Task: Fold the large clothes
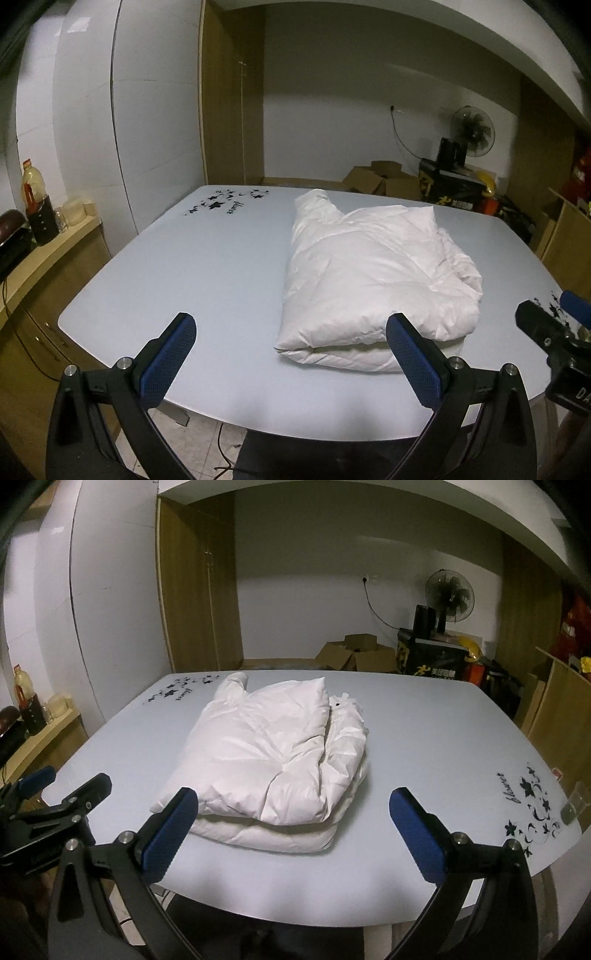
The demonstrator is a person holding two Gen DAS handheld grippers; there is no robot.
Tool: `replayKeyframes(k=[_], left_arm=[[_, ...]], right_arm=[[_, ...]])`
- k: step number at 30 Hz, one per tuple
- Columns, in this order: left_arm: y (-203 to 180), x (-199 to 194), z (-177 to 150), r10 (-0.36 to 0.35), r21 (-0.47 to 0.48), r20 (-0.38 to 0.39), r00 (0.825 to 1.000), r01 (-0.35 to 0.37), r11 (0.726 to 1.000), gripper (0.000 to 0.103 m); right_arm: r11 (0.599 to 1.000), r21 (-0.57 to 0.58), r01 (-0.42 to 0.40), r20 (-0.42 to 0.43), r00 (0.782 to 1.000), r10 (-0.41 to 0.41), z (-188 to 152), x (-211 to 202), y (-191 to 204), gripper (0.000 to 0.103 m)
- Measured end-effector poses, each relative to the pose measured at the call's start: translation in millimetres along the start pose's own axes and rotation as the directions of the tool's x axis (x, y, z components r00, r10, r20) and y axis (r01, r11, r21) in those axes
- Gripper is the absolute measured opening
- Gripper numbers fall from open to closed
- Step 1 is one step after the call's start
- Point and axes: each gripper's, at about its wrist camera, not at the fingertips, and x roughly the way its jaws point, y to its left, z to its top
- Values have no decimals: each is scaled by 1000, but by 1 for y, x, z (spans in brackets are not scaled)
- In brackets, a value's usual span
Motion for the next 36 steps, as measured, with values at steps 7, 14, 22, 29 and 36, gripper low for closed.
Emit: replayKeyframes(k=[7, 14, 22, 29, 36], left_arm=[[-1, -1, -1, -17, -7, -7, 1000, 17, 1000, 103], [1, 2, -2, -24, -13, -28, 999, 23, 1000, 103], [0, 6, -4, -17, -1, -43, 999, 17, 1000, 103], [-1, 5, -5, -3, 9, -38, 999, 3, 1000, 103], [1, 6, -7, 11, 4, -41, 999, -11, 1000, 103]], right_arm=[[1000, 6, 1, 13, 1000, -1, -4, -4, 2, 103], [1000, -11, 6, 12, 1000, -6, -5, -7, 11, 103], [1000, -27, 7, 6, 1000, -7, -6, -10, 20, 103], [1000, 1, 14, 16, 1000, -14, -12, -12, 21, 103], [1000, 11, 16, 33, 999, -17, -22, -16, 28, 103]])
